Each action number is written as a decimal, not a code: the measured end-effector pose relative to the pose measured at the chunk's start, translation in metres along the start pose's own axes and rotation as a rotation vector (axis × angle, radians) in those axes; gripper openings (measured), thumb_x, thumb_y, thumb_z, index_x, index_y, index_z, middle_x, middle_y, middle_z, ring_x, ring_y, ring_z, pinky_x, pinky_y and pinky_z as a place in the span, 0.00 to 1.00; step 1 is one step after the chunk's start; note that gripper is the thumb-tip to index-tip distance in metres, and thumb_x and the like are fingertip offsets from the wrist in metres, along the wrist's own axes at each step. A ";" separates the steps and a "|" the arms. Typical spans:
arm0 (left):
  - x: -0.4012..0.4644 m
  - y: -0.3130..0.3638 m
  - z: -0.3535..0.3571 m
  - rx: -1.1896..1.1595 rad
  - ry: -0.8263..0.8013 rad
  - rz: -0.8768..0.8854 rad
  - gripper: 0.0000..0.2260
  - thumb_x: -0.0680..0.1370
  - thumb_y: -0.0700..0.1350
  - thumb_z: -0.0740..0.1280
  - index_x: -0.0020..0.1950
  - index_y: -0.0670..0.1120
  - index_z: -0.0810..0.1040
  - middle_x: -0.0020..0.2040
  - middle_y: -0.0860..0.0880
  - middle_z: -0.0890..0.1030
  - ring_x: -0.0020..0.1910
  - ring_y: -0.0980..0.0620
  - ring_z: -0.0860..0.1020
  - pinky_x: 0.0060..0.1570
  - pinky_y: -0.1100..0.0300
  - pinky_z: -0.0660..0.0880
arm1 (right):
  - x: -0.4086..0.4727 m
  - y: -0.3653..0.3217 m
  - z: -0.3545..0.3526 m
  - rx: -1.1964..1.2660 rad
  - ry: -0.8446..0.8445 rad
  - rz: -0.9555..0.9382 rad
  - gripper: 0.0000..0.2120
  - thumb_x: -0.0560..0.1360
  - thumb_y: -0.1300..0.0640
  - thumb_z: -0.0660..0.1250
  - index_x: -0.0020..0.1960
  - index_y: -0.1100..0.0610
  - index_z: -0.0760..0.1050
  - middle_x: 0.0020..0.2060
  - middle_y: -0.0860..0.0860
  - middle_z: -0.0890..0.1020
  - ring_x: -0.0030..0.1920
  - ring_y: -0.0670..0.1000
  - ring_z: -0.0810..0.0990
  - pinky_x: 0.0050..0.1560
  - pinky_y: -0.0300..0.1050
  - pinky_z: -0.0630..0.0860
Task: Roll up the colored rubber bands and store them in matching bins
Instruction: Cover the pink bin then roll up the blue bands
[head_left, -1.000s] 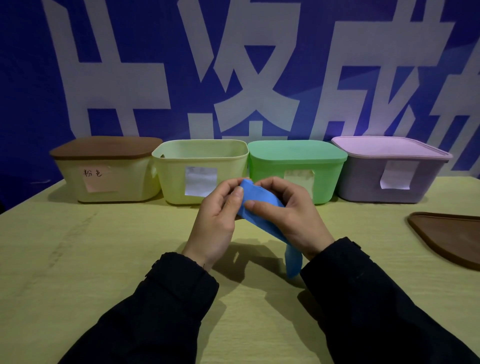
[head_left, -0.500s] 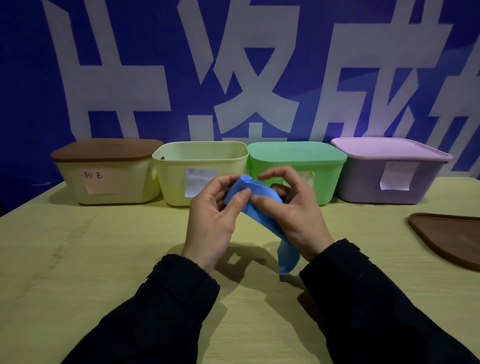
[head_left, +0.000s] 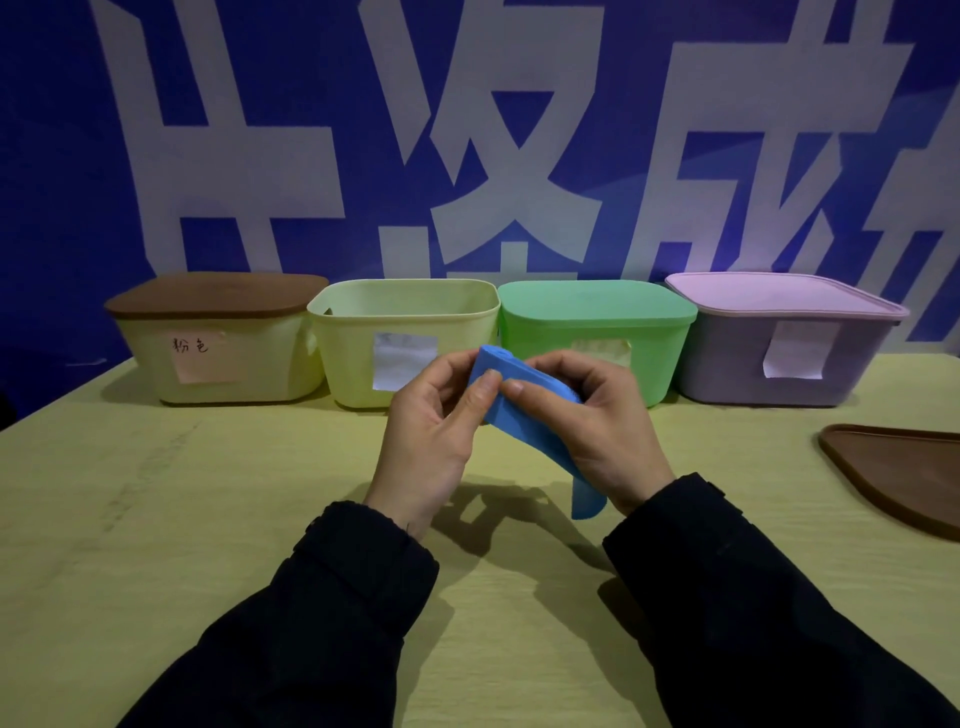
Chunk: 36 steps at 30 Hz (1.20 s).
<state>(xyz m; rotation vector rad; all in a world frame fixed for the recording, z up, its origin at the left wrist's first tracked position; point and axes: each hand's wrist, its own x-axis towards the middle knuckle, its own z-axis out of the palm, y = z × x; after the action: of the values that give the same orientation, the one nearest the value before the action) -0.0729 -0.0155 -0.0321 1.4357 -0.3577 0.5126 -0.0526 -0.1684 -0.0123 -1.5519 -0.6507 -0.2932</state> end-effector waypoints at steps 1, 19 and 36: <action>-0.001 -0.001 0.000 0.037 -0.019 0.008 0.10 0.81 0.46 0.66 0.60 0.48 0.81 0.54 0.48 0.85 0.56 0.50 0.83 0.58 0.54 0.78 | 0.000 0.001 0.000 -0.017 -0.002 -0.011 0.02 0.74 0.59 0.75 0.45 0.58 0.83 0.35 0.46 0.83 0.36 0.43 0.77 0.39 0.35 0.73; 0.002 -0.001 -0.003 0.037 -0.018 -0.017 0.10 0.82 0.38 0.66 0.63 0.46 0.78 0.55 0.48 0.86 0.55 0.52 0.84 0.53 0.59 0.79 | 0.005 0.001 -0.009 -0.059 0.037 0.008 0.04 0.75 0.61 0.74 0.42 0.54 0.83 0.33 0.44 0.83 0.34 0.41 0.78 0.37 0.33 0.72; -0.001 -0.001 0.001 -0.054 -0.073 -0.077 0.13 0.81 0.47 0.62 0.62 0.47 0.80 0.57 0.46 0.85 0.57 0.49 0.83 0.57 0.56 0.79 | 0.004 0.007 -0.004 -0.003 0.139 -0.030 0.11 0.72 0.58 0.77 0.44 0.54 0.75 0.26 0.51 0.68 0.29 0.47 0.65 0.29 0.41 0.62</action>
<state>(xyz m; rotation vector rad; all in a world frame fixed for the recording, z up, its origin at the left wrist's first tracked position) -0.0729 -0.0171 -0.0333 1.4125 -0.3702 0.3869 -0.0450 -0.1710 -0.0158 -1.5105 -0.5647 -0.4210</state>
